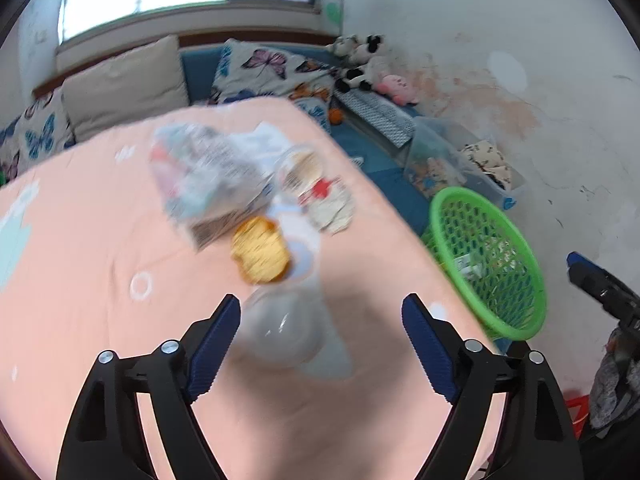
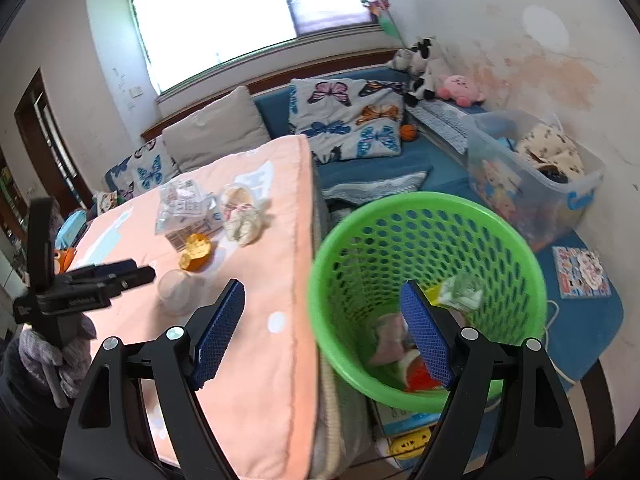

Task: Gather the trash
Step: 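Move both tools back over the bed toward the clear dome lid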

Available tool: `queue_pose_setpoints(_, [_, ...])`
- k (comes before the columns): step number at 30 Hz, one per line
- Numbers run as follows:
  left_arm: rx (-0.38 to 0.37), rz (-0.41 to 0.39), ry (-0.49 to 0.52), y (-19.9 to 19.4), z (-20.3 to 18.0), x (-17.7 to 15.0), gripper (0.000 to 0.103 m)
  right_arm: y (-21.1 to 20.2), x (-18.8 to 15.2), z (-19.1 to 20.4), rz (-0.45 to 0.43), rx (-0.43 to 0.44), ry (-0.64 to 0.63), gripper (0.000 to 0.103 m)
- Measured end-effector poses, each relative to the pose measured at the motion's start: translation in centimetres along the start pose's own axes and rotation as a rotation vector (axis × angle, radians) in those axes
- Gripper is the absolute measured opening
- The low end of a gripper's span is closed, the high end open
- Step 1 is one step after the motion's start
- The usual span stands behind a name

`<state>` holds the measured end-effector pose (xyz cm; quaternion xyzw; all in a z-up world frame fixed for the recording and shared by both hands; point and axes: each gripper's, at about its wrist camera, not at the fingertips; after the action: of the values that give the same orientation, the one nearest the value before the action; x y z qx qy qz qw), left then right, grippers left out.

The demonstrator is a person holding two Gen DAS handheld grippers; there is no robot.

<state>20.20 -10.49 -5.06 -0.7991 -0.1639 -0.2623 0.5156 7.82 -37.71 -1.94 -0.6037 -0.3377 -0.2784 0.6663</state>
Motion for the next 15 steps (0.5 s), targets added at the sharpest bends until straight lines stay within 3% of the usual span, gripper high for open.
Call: queue_pose_setpoints(15, [0.085, 0.088, -0.048, 5.0, 2.5, -1.3, 0.084, 2.4, 0.5, 2.5, 0.037, 0.047, -0.042, 0.08])
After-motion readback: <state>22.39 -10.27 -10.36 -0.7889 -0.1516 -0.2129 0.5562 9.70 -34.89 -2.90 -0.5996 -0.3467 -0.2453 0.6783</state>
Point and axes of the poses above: each gripper's, at about its wrist camera, not at the fingertips, and y roughly the way its jaws point, z to its left, x to its top, and after that the axes turned 13 degrees about -y, right-handed
